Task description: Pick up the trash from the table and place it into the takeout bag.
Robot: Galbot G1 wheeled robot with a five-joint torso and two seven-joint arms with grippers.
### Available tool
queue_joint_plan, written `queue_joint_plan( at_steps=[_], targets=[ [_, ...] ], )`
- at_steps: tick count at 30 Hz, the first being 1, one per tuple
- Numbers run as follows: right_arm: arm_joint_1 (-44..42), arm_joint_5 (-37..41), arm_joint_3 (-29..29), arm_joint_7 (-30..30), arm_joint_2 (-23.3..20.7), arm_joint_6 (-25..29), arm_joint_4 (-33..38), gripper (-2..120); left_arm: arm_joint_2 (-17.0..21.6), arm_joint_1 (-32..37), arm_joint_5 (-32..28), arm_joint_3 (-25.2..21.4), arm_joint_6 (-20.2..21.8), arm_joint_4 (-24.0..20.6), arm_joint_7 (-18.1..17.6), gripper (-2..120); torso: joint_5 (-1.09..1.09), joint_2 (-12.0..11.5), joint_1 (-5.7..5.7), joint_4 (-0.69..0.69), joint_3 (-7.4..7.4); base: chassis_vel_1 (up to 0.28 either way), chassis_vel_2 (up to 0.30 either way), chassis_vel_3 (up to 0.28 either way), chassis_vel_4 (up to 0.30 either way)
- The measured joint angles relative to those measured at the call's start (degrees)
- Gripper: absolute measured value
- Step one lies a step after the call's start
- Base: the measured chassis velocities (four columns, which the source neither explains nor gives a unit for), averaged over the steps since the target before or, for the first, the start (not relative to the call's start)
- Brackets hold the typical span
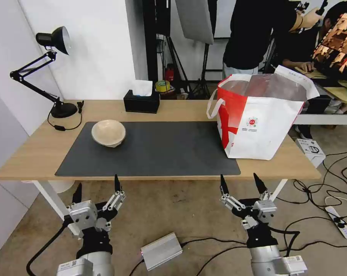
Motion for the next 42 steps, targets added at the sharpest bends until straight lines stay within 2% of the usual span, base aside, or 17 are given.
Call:
queue_joint_plan(
  at_steps=[38,42],
  targets=[
    [-1.27,-2.93,-1.23,0.47,1.61,-0.04,-0.6,100,-0.07,-0.33,0.01,-0.51,-0.01,0.02,-0.34,100,0.0,0.0,0.0,0.0,0.0,0.0,0.0,0.0,0.0],
    [-1.26,-2.92,-1.22,0.45,1.61,-0.02,-0.6,100,-0.29,-1.56,-3.91,-2.57,1.86,0.03,-0.56,100,0.0,0.0,0.0,0.0,0.0,0.0,0.0,0.0,0.0]
  ],
)
